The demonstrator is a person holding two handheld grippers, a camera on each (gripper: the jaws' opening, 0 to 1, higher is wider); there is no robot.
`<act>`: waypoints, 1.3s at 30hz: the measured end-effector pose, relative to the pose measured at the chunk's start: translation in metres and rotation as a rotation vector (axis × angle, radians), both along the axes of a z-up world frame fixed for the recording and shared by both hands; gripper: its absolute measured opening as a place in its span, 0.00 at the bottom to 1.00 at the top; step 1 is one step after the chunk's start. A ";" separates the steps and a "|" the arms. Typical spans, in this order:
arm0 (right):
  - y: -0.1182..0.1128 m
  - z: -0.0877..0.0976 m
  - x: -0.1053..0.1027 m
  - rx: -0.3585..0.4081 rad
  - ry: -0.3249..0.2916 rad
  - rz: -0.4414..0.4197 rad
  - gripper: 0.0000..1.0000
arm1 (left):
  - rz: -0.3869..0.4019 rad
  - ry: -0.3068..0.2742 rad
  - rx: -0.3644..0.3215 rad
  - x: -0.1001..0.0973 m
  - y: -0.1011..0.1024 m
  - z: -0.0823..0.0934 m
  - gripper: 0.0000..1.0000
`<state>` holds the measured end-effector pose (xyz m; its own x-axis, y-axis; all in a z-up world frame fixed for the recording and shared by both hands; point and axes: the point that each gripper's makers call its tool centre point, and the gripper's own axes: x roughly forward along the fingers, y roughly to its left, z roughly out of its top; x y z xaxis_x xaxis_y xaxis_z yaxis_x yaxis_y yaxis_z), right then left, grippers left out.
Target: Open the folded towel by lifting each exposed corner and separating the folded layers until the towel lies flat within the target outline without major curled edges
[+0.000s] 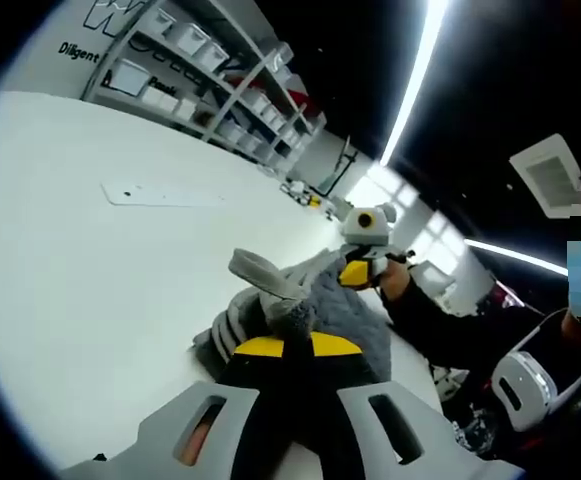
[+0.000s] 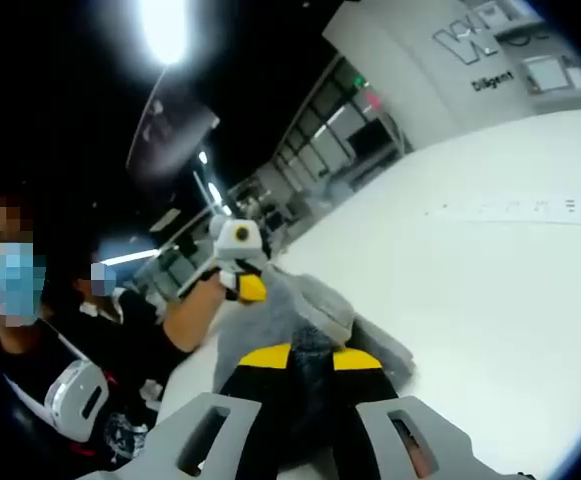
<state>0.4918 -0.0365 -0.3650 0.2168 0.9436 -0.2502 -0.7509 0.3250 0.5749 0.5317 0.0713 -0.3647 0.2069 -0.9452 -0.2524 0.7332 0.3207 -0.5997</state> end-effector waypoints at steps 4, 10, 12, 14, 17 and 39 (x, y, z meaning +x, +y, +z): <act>0.002 0.006 -0.006 0.015 -0.025 0.012 0.06 | -0.004 -0.015 -0.001 -0.004 -0.001 0.003 0.04; 0.005 0.003 -0.012 0.001 -0.039 0.010 0.05 | -0.007 -0.014 -0.002 -0.003 -0.002 0.003 0.03; 0.005 0.005 -0.015 0.005 -0.044 0.008 0.05 | -0.005 -0.022 -0.001 -0.004 -0.002 0.004 0.03; 0.006 0.009 -0.019 0.008 -0.060 0.010 0.05 | -0.008 -0.039 -0.002 -0.008 -0.003 0.007 0.03; 0.007 0.013 -0.019 0.011 -0.098 0.010 0.04 | -0.012 -0.065 -0.012 -0.007 -0.001 0.012 0.03; 0.014 0.020 -0.018 0.045 -0.169 0.029 0.05 | -0.026 -0.160 -0.047 -0.049 0.005 0.048 0.03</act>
